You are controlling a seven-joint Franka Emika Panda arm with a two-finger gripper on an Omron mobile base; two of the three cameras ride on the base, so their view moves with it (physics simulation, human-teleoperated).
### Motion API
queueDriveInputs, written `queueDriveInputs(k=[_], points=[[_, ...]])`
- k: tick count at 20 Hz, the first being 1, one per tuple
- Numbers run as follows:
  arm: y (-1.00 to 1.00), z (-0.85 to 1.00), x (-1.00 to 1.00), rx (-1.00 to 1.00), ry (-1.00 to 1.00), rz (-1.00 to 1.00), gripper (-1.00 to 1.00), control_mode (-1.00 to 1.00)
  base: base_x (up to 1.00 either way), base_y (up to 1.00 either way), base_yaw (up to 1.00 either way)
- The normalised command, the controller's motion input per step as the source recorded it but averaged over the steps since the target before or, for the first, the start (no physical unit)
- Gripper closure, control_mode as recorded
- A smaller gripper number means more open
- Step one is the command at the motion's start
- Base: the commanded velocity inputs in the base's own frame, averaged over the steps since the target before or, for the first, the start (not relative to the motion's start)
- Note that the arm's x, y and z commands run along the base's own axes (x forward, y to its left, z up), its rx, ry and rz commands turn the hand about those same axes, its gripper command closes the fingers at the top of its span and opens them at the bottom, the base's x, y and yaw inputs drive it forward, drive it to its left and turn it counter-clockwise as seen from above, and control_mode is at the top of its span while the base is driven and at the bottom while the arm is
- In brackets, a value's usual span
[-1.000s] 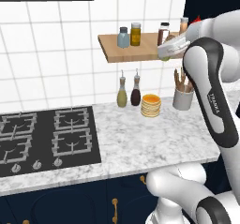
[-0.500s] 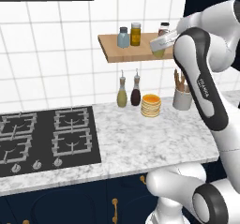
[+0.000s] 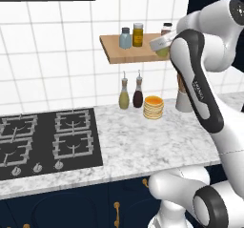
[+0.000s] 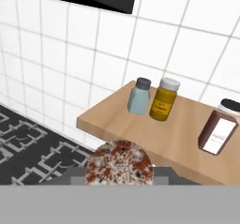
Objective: Put the shaker and condiment bottle from the counter next to their counterparts in the cabinet.
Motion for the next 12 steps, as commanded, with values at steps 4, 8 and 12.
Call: queueDriveInputs(k=[4,8,12], points=[[0.00,0.00,0.09,0.00,-0.05,-0.01,1.00,-1.00,0.00,0.00,0.00],[0.00,-0.01,0.11,0.00,-0.03,0.00,1.00,-1.00,0.00,0.00,0.00],[0.00,-0.04,0.23,0.00,-0.01,0.00,1.00,-1.00,0.00,0.00,0.00]])
